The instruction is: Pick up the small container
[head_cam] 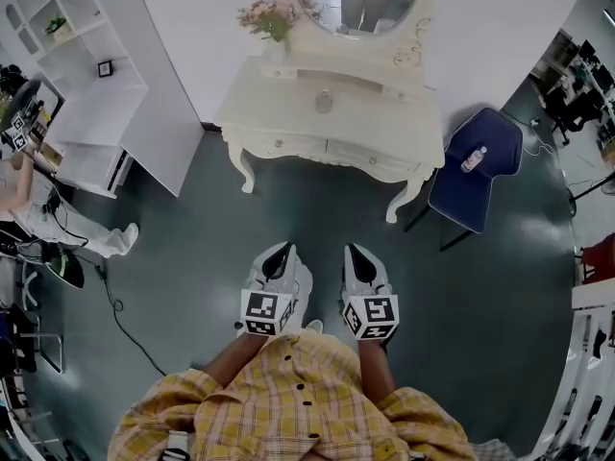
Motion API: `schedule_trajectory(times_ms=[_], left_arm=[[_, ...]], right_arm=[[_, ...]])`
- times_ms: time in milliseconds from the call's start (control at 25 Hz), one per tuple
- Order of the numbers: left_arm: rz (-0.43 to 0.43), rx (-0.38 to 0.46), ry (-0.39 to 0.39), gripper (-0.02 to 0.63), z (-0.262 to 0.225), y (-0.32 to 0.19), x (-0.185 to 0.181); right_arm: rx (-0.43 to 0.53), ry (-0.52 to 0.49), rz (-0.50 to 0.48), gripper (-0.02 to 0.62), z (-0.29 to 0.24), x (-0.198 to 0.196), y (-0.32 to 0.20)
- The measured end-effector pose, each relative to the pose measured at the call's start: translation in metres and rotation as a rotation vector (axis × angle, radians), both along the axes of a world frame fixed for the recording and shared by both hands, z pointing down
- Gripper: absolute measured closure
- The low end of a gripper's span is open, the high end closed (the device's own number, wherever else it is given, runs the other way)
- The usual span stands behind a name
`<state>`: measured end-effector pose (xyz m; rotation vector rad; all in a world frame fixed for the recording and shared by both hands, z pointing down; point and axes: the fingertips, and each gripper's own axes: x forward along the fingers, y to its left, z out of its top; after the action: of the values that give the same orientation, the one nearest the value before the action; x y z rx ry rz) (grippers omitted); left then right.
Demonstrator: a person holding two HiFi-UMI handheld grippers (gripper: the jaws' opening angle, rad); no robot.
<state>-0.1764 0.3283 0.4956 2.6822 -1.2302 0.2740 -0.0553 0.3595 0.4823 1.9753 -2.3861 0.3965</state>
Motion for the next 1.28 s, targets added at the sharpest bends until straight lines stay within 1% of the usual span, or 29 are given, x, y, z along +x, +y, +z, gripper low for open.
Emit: schedule_trajectory(times_ms=[200, 360, 600, 760, 1280], left_arm=[[0.015, -0.027, 0.012, 0.607, 0.011, -0.040, 0.018], [0.015, -0.039, 0.026, 0.607, 0.015, -0.090, 0.035], [0.030, -0.032, 0.042, 0.606, 0.005, -0.168, 0.060], [0.042, -0.038, 0.041, 0.606, 0.001, -0.208, 0.074], [0.085, -0.052, 0.043, 0.607, -0.001, -0.314, 0.090]], right_arm=[[-0.020, 0.019, 0.004, 0.594, 0.009, 0.015, -0.040], [-0.026, 0.018, 0.006, 0.594, 0.013, 0.032, -0.085], [-0.001, 0.022, 0.011, 0.594, -0.003, 0.053, -0.163], [-0.008, 0.026, 0.017, 0.594, -0.009, 0.063, -0.201], [-0.042, 0.041, 0.072, 0.594, -0.004, 0.081, -0.303]])
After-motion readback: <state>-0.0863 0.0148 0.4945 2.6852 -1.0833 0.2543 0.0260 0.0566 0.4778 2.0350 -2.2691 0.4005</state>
